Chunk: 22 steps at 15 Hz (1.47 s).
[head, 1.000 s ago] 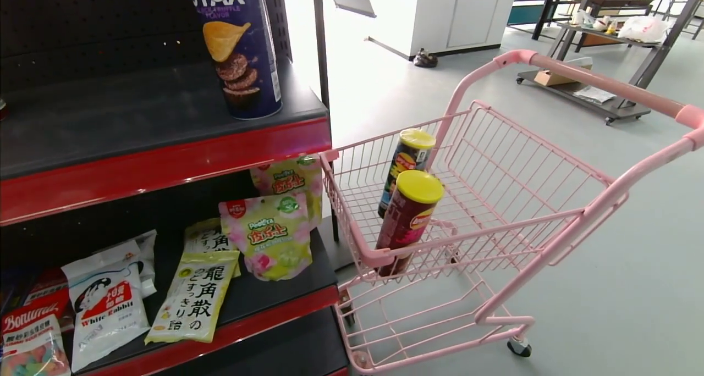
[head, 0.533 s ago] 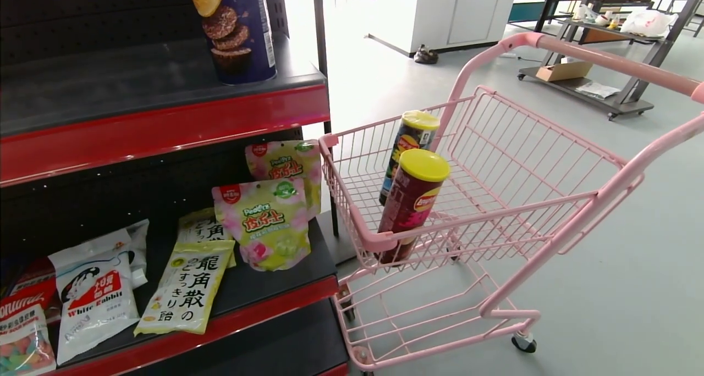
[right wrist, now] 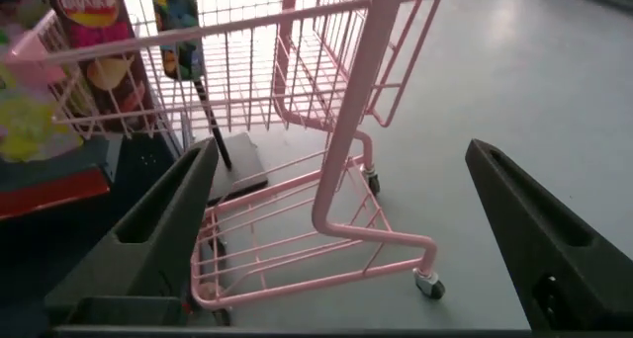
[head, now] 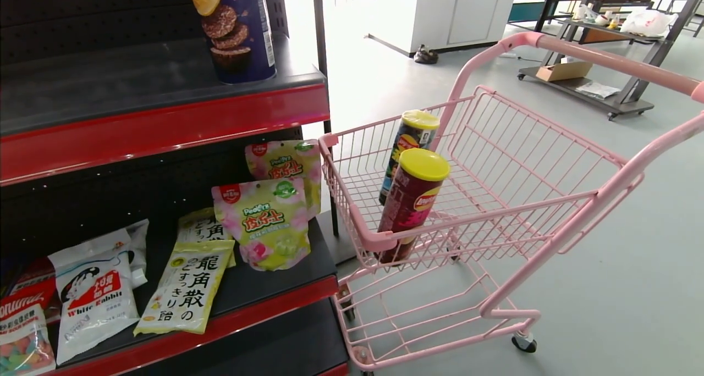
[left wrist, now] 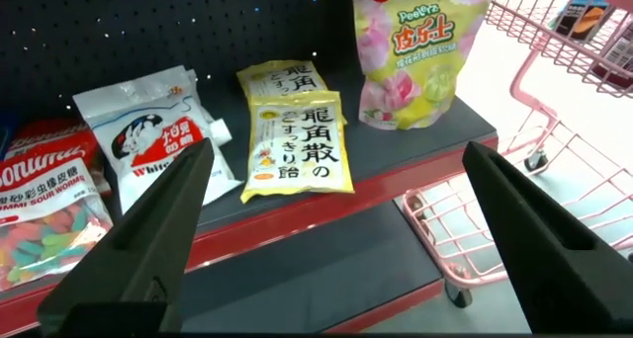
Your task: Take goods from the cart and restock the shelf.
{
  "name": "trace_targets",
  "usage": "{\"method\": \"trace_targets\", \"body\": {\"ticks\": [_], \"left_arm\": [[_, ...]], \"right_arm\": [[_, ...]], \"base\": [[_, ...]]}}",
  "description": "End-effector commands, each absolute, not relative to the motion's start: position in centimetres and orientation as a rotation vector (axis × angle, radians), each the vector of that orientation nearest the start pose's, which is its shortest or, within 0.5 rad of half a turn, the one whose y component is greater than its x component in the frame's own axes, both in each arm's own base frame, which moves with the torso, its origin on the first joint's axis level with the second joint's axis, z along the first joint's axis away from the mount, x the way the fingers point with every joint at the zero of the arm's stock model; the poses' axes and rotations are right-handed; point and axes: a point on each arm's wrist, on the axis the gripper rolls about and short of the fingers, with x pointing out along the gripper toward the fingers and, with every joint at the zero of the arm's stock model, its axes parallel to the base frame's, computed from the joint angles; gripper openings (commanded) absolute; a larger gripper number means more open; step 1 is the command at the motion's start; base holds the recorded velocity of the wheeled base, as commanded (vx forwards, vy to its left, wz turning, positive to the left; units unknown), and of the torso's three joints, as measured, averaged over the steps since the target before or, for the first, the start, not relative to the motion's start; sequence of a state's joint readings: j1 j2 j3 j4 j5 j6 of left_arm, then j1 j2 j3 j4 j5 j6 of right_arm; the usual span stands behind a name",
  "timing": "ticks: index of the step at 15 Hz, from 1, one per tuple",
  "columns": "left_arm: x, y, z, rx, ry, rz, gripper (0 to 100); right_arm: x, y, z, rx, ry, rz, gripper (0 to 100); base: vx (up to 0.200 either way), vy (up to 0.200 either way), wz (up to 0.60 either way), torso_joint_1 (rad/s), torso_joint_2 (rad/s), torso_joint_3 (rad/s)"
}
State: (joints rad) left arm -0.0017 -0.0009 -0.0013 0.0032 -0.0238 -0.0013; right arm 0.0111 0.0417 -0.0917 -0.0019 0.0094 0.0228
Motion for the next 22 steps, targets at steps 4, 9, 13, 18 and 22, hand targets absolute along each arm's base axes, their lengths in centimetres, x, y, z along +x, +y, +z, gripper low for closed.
{"method": "trace_targets", "body": {"ticks": [4, 9, 13, 18, 22], "left_arm": [[-2.3, 0.0, 7.5, -0.002, 0.003, -0.025, 100], [-2.3, 0.0, 7.6, -0.002, 0.002, -0.025, 100], [-2.3, 0.0, 7.5, -0.002, 0.003, -0.023, 100], [-2.3, 0.0, 7.5, 0.0, 0.003, -0.023, 100], [-2.3, 0.0, 7.6, 0.0, 0.002, -0.023, 100]], "right_arm": [[4.2, 0.5, 22.0, 0.089, 0.078, 0.173, 100], [9.0, 1.7, 21.1, 0.1, 0.179, 0.304, 100], [12.1, 2.4, 20.2, 0.117, 0.263, 0.369, 100], [18.2, 5.3, 19.6, 0.111, 0.254, 0.506, 100], [19.8, 8.5, 19.7, 0.085, 0.282, 0.628, 100]], "base": [[0.0, 0.0, 0.0, 0.0, 0.0, 0.0], [0.0, 0.0, 0.0, 0.0, 0.0, 0.0], [0.0, 0.0, 0.0, 0.0, 0.0, 0.0], [0.0, 0.0, 0.0, 0.0, 0.0, 0.0], [0.0, 0.0, 0.0, 0.0, 0.0, 0.0]]}}
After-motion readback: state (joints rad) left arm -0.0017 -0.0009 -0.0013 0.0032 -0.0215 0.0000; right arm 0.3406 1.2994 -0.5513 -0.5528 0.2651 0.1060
